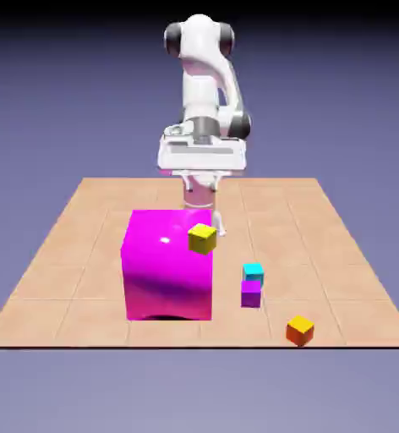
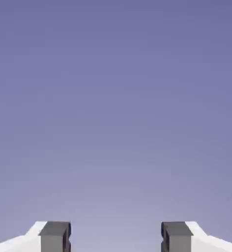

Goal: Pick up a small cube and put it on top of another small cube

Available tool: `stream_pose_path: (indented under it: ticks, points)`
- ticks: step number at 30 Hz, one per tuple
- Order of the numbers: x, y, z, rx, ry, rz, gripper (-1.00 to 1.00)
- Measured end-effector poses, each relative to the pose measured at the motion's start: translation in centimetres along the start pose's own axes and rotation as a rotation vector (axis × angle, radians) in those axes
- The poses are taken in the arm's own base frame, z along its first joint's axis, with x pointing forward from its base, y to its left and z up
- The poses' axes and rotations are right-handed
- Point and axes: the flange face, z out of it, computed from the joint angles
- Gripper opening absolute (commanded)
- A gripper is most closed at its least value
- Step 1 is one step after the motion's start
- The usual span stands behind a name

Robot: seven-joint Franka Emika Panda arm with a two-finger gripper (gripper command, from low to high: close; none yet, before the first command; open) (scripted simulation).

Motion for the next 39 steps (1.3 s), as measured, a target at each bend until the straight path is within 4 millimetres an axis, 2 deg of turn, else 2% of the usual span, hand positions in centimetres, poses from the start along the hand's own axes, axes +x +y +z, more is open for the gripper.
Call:
stream_pose_path:
  ticks: [4,8,13,17,27,28,29,33,34,36,39]
  points:
    - [-1.8,-3.2,4.0,-0.023,-0.118,-0.295,0.0]
    - [-4.5,-6.2,8.0,-0.039,-0.229,-0.6,0.0]
    - [-9.3,-9.8,13.0,-0.046,-0.36,-1.001,0.0]
    - [-13.4,-11.7,16.9,-0.057,-0.457,-1.321,0.0]
    - [-26.0,-14.3,25.4,-0.097,-0.686,-2.157,0.0]
    - [-26.9,-14.3,25.9,-0.102,-0.701,-2.214,0.0]
    - [-26.9,-14.3,25.9,-0.102,-0.701,-2.214,0.0]
    - [-28.5,-11.5,30.7,-0.102,-0.701,-2.214,0.0]
    - [-28.8,-10.9,31.6,-0.102,-0.701,-2.214,-1.0]
    - [-28.8,-10.9,31.6,-0.102,-0.702,-2.214,-1.0]
    - [-27.6,-13.1,28.1,-0.103,-0.702,-2.214,-1.0]
